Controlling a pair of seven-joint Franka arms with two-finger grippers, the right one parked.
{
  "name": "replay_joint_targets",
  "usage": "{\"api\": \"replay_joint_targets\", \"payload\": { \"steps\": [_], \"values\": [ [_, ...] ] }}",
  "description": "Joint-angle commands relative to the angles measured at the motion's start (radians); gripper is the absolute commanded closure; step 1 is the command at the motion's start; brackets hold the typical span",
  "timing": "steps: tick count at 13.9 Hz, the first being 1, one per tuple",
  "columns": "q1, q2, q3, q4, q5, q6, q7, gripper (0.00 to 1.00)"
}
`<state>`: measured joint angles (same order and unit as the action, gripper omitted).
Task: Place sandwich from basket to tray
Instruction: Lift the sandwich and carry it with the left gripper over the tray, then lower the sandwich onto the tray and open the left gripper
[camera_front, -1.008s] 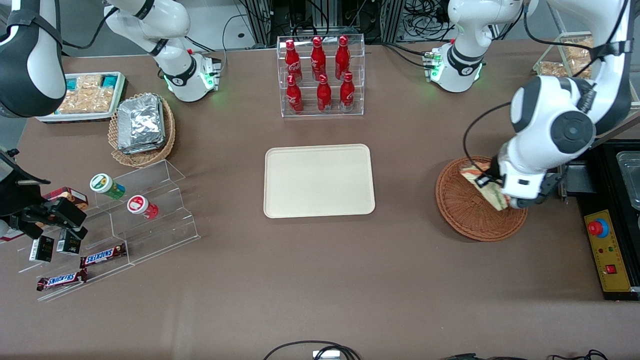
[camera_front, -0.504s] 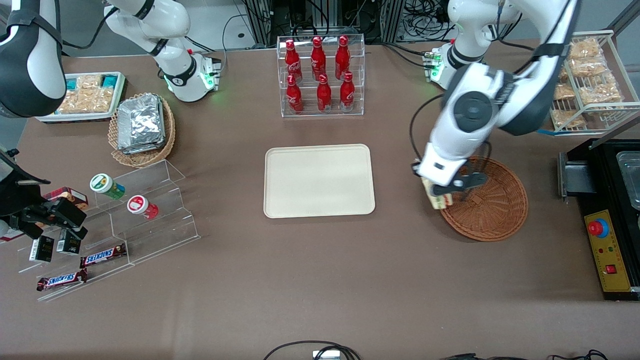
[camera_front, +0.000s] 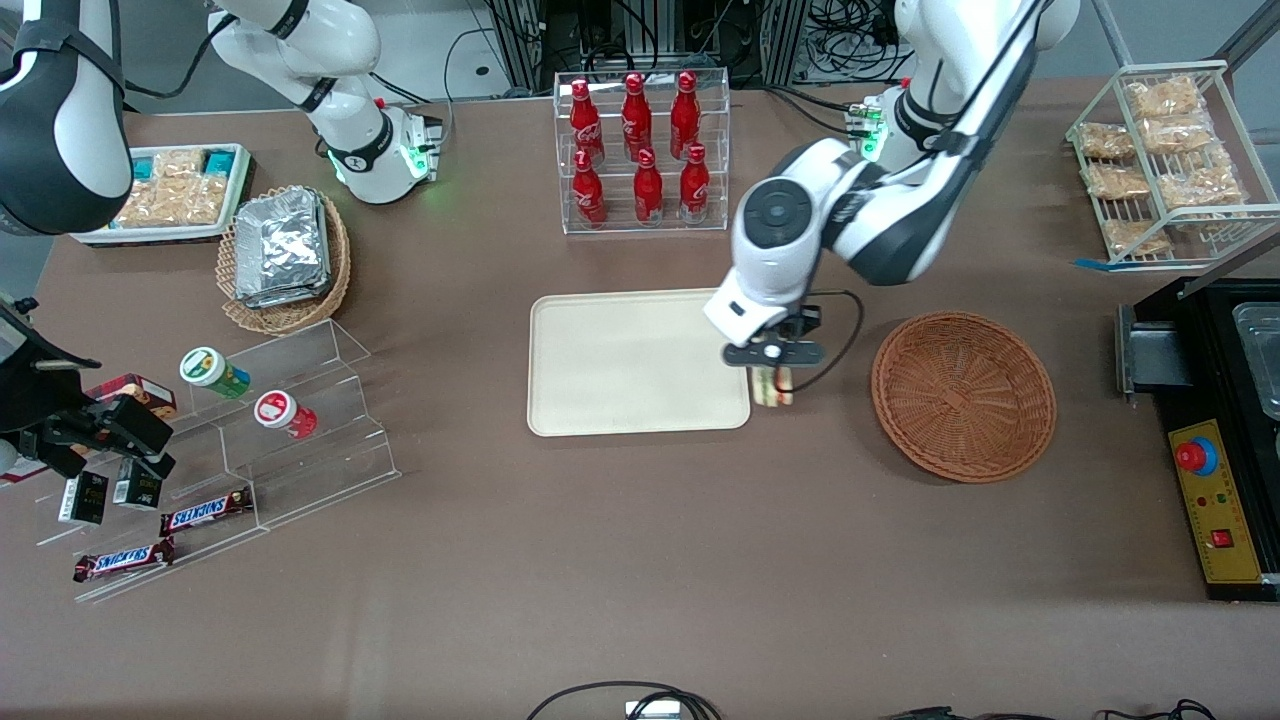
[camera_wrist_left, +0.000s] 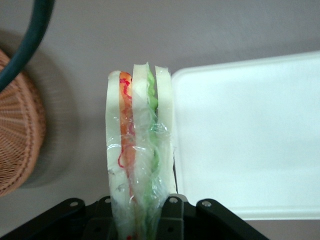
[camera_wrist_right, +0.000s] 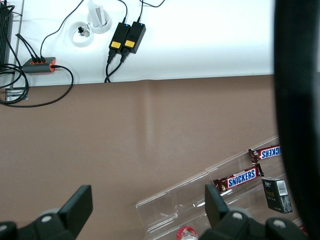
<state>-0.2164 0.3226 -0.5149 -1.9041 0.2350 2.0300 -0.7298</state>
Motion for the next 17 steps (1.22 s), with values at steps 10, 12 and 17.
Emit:
{"api": "replay_joint_targets", "payload": {
  "steps": [10,12,17],
  "values": [
    [-0.166,0.305,0.009,0.122,0.087,0.091,-0.12,1.0],
    [-0.166,0.309,0.009,0.12,0.086,0.091,-0.12,1.0],
    [-0.164,0.314,0.009,0.12,0.081,0.09,-0.146,0.15]
  ]
}}
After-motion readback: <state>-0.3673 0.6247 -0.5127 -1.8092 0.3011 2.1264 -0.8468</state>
